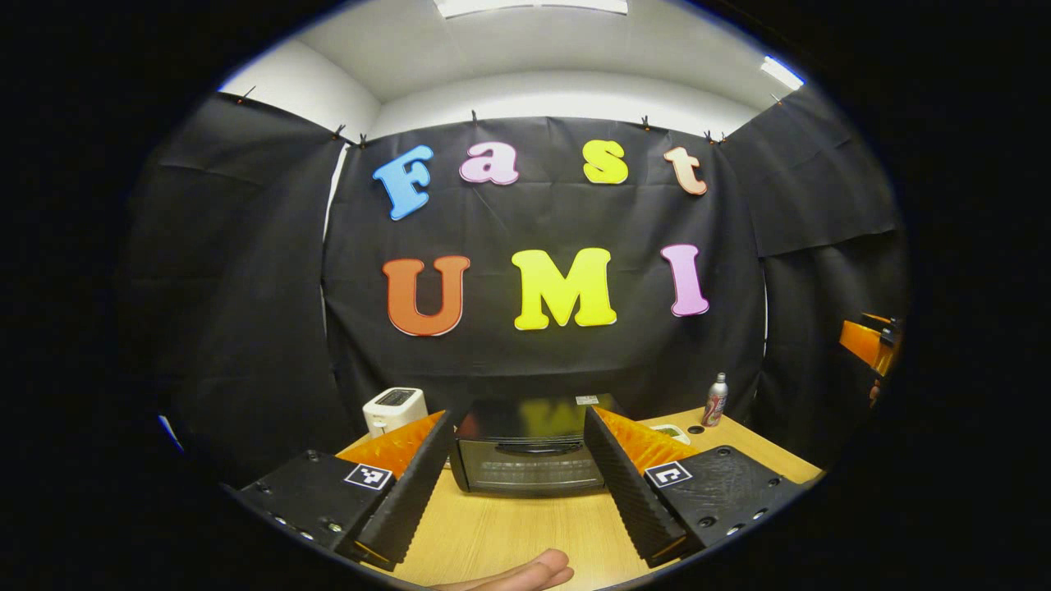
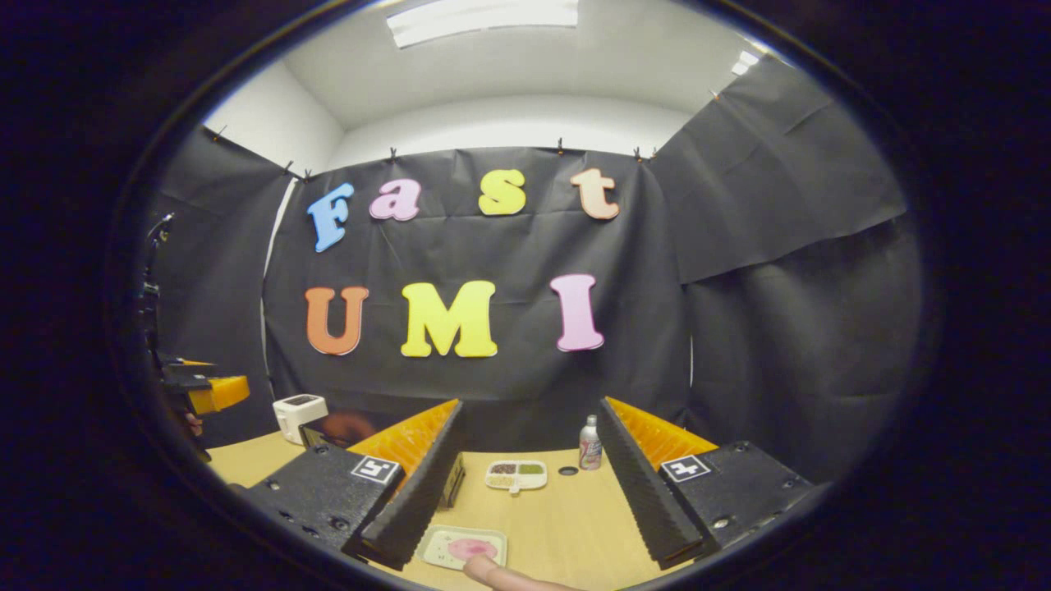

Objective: Open the electric oven with the left hand, put the food in, and close the electric oven.

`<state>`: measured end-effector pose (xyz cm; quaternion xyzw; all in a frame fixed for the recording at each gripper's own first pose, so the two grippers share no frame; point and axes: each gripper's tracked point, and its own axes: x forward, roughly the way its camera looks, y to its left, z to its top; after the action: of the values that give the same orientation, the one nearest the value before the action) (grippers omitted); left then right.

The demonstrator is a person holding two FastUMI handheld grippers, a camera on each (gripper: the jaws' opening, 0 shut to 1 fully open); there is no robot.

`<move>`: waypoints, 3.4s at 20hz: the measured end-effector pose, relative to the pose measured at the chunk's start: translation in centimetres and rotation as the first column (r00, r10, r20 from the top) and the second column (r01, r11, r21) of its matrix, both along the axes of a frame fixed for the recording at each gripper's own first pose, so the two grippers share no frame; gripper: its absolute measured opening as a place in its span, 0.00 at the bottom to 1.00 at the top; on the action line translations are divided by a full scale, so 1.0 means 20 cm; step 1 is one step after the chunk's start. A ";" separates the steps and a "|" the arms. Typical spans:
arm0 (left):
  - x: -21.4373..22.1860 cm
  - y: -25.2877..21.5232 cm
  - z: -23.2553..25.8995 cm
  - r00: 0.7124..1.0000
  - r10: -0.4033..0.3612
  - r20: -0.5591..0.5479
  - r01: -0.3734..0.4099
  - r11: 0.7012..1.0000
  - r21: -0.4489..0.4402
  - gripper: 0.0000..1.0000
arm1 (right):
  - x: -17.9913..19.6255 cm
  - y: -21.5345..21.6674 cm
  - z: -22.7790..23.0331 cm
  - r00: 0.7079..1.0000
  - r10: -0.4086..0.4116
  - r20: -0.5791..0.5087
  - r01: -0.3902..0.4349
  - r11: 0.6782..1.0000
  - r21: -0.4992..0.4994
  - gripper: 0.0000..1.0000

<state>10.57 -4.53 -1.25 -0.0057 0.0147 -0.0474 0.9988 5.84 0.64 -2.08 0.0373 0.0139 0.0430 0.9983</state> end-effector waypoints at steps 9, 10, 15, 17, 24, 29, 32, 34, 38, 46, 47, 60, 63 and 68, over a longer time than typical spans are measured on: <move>0.59 -0.09 -0.39 0.975 -0.032 -0.219 0.031 0.999 -0.004 0.96 | 0.20 0.00 -0.07 0.999 -0.016 -0.033 0.016 1.000 -0.016 0.96; 0.65 -0.11 -0.44 0.968 -0.040 -0.246 0.039 0.999 -0.007 0.96 | 0.22 -0.01 -0.08 0.999 -0.017 -0.037 0.016 1.000 -0.017 0.97; 0.83 -0.18 -0.65 0.930 -0.071 -0.360 0.076 0.997 0.000 0.96 | 0.26 -0.05 -0.16 0.997 -0.038 -0.065 0.037 0.999 -0.007 0.97; 0.87 -0.18 -0.73 0.911 -0.074 -0.405 0.078 0.997 -0.007 0.96 | 0.28 -0.06 -0.19 0.996 -0.041 -0.080 0.040 0.999 -0.007 0.97; 0.91 -0.17 -0.81 0.890 -0.066 -0.451 0.067 0.998 -0.014 0.96 | 0.28 -0.05 -0.20 0.995 -0.029 -0.095 0.028 1.000 -0.007 0.97; 0.87 -0.16 -0.82 0.888 -0.073 -0.453 0.088 0.996 0.012 0.96 | 0.25 -0.05 -0.22 0.993 -0.029 -0.111 0.027 0.999 -0.018 0.97; 0.81 -0.15 -0.82 0.889 -0.082 -0.450 0.094 0.996 0.004 0.96 | 0.21 -0.04 -0.20 0.994 -0.026 -0.105 0.023 0.999 -0.027 0.97; 0.75 -0.15 -0.83 0.892 -0.082 -0.444 0.099 0.995 0.015 0.96 | 0.19 -0.02 -0.20 0.994 -0.023 -0.102 0.019 0.999 -0.035 0.97; 0.60 -0.13 -0.88 0.890 -0.085 -0.447 0.102 0.995 0.014 0.96 | 0.16 0.01 -0.20 0.994 -0.023 -0.110 0.018 0.999 -0.051 0.97; 0.33 -0.09 -1.05 0.879 -0.076 -0.470 0.099 0.995 0.024 0.96 | 0.10 0.05 -0.20 0.994 -0.007 -0.108 0.002 0.999 -0.046 0.97; 0.29 -0.09 -1.08 0.876 -0.075 -0.476 0.099 0.995 0.024 0.96 | 0.10 0.05 -0.21 0.994 -0.006 -0.111 0.001 0.999 -0.045 0.97; 0.07 -0.09 -1.57 0.790 -0.072 -0.609 0.121 0.992 0.039 0.97 | 0.15 0.11 -0.35 0.986 0.008 -0.168 -0.014 0.999 -0.034 0.97; 0.07 -0.10 -1.57 0.801 -0.073 -0.595 0.126 0.991 0.048 0.96 | 0.18 0.12 -0.40 0.983 0.007 -0.185 -0.015 0.999 -0.041 1.00; 0.11 -0.12 -1.45 0.857 -0.100 -0.506 0.132 0.991 0.027 0.97 | 0.21 0.13 -0.48 0.974 0.009 -0.228 -0.022 0.998 -0.054 0.97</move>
<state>12.80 -6.93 -30.33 0.0135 0.2765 -0.1038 0.9553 10.14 3.19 -11.65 0.0138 0.1298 0.0460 0.9904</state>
